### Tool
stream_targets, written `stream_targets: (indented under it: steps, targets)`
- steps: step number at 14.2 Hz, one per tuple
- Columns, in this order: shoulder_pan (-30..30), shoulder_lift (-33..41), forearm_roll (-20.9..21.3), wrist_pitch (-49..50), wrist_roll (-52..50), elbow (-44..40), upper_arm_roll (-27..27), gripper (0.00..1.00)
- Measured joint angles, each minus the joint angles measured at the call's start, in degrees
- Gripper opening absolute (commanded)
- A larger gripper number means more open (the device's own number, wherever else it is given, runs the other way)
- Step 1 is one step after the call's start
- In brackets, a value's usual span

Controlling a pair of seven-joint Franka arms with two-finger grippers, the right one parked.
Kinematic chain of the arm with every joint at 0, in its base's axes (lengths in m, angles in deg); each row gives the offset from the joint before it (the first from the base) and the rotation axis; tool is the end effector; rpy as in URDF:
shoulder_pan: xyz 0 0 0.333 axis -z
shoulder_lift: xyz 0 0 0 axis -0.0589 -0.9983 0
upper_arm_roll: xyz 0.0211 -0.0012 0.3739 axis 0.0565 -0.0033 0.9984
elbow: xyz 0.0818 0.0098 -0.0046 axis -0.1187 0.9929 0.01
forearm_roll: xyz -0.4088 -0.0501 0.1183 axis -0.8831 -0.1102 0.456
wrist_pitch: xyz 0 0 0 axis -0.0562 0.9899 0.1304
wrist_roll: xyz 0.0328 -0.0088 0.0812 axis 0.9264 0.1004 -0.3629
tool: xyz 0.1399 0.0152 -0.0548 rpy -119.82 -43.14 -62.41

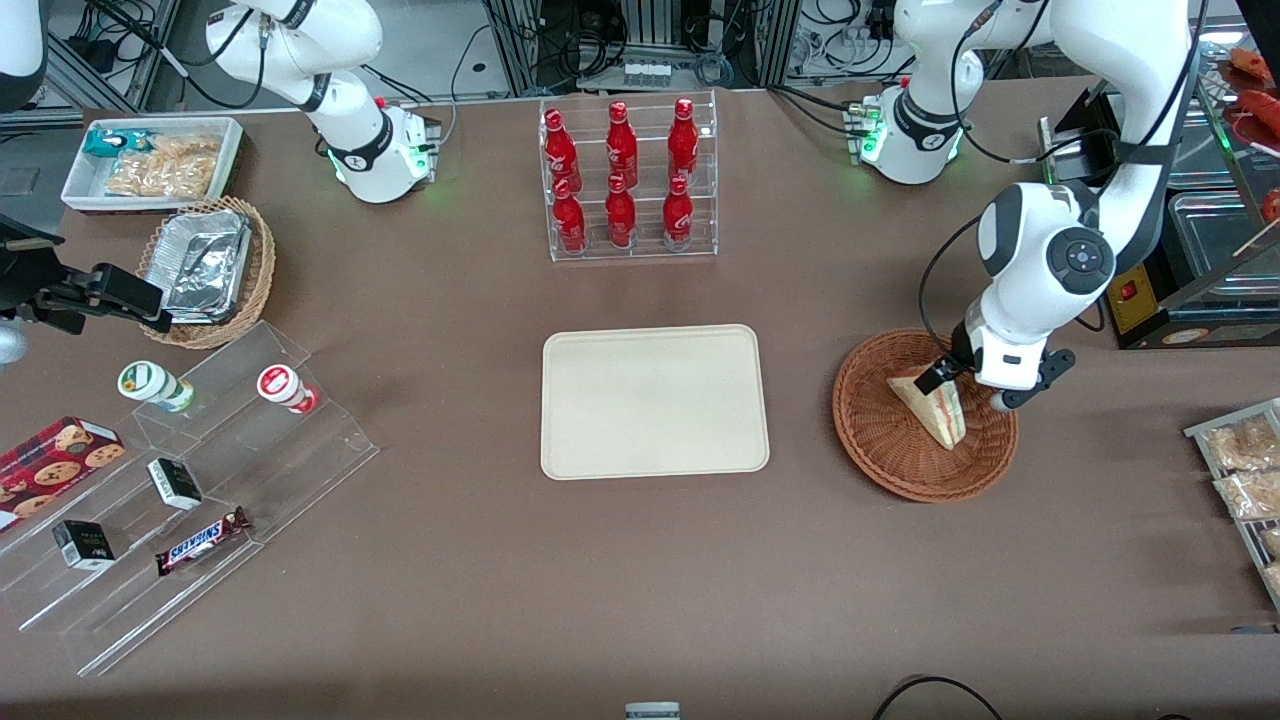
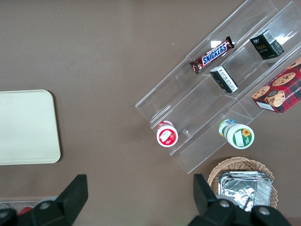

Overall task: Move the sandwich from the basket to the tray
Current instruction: 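Lower the left gripper and close it on the wrapped sandwich, then lift the sandwich and carry it over the beige tray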

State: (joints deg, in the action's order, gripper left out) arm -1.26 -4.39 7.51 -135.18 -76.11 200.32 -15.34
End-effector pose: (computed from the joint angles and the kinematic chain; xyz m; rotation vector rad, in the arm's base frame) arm 0.5374 -0.0689 0.2613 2.9936 0.9257 -0.0288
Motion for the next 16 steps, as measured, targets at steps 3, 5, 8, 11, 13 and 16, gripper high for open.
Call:
stream_targets:
  steps: [3,5,8,11,13,16]
  targets:
    - [0.0,-3.1,0.0,-3.1,-0.5,0.1,0.0,0.33]
    - [0.0,-4.3,-0.1,-3.6,-1.9,0.0,0.0,0.06]
    - [0.0,-4.2,-0.1,-3.3,-1.7,-0.5,0.0,0.00]
    - [0.2,-4.1,0.2,-2.5,2.4,-3.3,-0.8,0.04]
    - [0.9,-4.1,0.2,1.2,9.3,-6.6,-1.6,0.06]
    - [3.1,-5.6,0.2,13.8,14.5,-15.9,-3.1,0.04]
